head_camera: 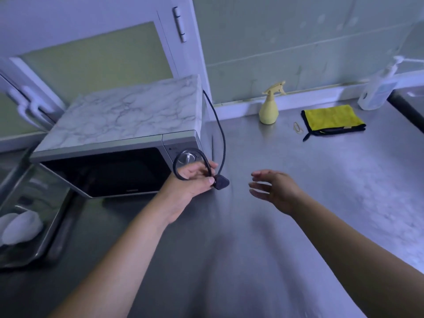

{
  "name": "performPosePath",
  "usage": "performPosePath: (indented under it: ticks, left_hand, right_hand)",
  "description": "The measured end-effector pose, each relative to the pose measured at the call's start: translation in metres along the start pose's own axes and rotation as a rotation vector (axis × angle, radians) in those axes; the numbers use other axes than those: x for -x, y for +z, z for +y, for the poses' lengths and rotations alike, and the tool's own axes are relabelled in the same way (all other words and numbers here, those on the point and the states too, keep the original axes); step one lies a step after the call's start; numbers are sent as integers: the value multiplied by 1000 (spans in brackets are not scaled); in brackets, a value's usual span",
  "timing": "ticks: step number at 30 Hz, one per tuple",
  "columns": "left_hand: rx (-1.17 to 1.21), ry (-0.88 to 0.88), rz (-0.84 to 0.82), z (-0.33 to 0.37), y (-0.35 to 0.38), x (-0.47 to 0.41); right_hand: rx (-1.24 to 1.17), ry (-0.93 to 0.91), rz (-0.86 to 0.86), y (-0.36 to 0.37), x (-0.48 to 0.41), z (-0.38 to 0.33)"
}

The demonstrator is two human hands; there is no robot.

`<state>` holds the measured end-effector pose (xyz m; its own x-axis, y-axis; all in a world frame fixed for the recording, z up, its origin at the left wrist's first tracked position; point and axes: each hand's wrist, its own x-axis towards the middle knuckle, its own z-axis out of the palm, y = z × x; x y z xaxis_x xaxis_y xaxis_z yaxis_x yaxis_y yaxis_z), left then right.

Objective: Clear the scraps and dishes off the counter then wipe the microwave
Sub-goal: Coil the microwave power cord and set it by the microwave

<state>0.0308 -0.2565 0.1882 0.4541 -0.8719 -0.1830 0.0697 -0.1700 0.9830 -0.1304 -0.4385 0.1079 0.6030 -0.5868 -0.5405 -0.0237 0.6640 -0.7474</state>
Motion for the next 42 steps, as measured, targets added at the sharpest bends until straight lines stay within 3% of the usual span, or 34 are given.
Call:
performPosePath:
  ticks: [5,9,14,19,25,29,33,38,42]
  left_hand:
    - [-47,-89,-115,12,-7,-3]
    - [-20,-103,-86,24,-4,-9]
    - [48,-46,-38,41,3,-20]
    - [43,-95,-41,57,19,-41]
    - [-95,-121,97,53,43,-71]
    - [-98,-47,175,47,55,-85]
    - [-52,-87,169,44,66,-97]
    - [-57,-111,142,37,72,-106]
    - [-112,-114,89,33,78,-113]
  right_hand:
    - [73,181,-108,58,-24,-17]
    - [-78,282,-213,89,-24,-21]
    - [-127,183,-198,89,-17,-27]
    - [88,-37,-155,67,4,-51]
    - [309,-235,-64,63,28,-81]
    - [455,-289,40,72,34,-80]
    - [306,-293,-53,69,39,-76]
    - [571,-240,-191,50,46,-80]
    - [677,-284,-104,49,45,-80]
